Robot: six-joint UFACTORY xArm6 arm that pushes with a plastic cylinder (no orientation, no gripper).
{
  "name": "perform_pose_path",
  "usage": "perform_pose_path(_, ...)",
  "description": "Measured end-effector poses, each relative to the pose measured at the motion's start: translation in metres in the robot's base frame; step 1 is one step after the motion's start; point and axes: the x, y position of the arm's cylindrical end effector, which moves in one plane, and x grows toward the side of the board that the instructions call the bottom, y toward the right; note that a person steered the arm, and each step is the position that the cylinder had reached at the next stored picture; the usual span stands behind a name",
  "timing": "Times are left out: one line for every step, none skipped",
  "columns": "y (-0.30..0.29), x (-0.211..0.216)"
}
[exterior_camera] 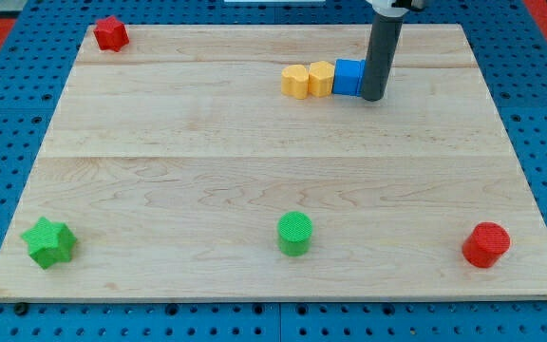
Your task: Push blue triangle slightly towards up
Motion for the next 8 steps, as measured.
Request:
perform_pose_path(0.0, 0.002)
perform_pose_path(0.0, 0.011)
perform_pose_path(-0.003, 0.009)
perform_pose_path(-0.004, 0.006)
perform_pose_path(-0.004, 0.005)
perform_pose_path(-0.004, 0.002)
perform_pose_path(-0.003, 0.001)
perform_pose_path(-0.003, -0.001)
